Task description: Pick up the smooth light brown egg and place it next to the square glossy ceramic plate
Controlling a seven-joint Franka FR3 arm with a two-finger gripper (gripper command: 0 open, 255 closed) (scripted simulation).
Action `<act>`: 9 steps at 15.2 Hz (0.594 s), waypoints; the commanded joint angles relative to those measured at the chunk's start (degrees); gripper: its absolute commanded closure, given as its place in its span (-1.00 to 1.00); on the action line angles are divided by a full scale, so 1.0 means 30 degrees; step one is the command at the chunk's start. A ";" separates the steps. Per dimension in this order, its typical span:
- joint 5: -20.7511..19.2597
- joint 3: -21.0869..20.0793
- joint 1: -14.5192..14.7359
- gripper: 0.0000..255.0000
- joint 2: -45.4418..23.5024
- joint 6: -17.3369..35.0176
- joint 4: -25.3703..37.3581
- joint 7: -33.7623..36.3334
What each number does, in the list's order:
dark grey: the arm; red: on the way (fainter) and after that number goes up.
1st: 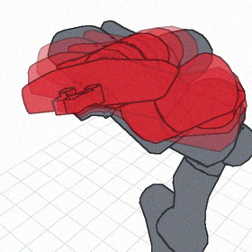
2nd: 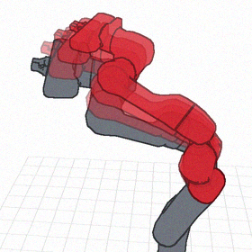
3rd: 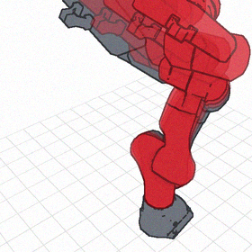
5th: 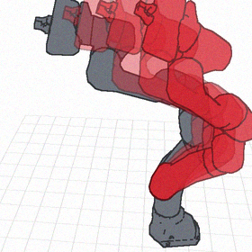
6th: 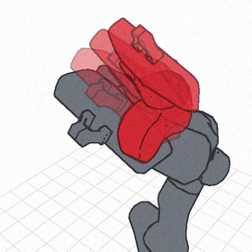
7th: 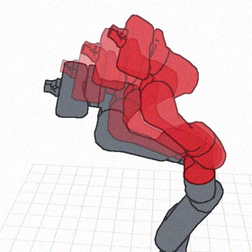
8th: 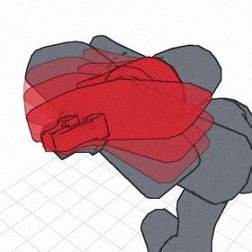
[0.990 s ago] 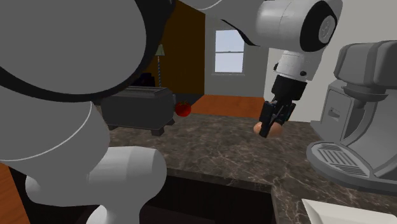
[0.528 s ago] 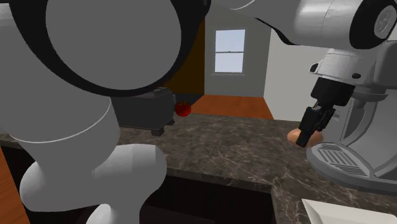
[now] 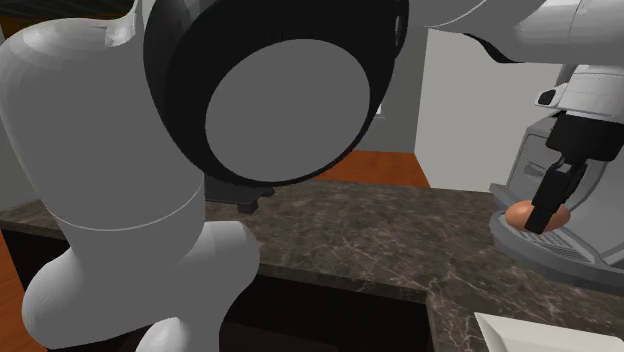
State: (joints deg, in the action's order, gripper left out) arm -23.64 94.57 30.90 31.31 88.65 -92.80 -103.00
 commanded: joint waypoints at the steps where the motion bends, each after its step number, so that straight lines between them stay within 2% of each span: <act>1: -0.0182 0.0776 -0.0176 1.00 0.0389 -0.0386 -0.0892 -0.0047; 9: -0.1577 0.0660 -0.0407 1.00 0.1786 0.1004 -0.2468 0.0771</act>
State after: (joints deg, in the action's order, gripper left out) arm -27.49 93.20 29.46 35.28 92.11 -96.57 -100.92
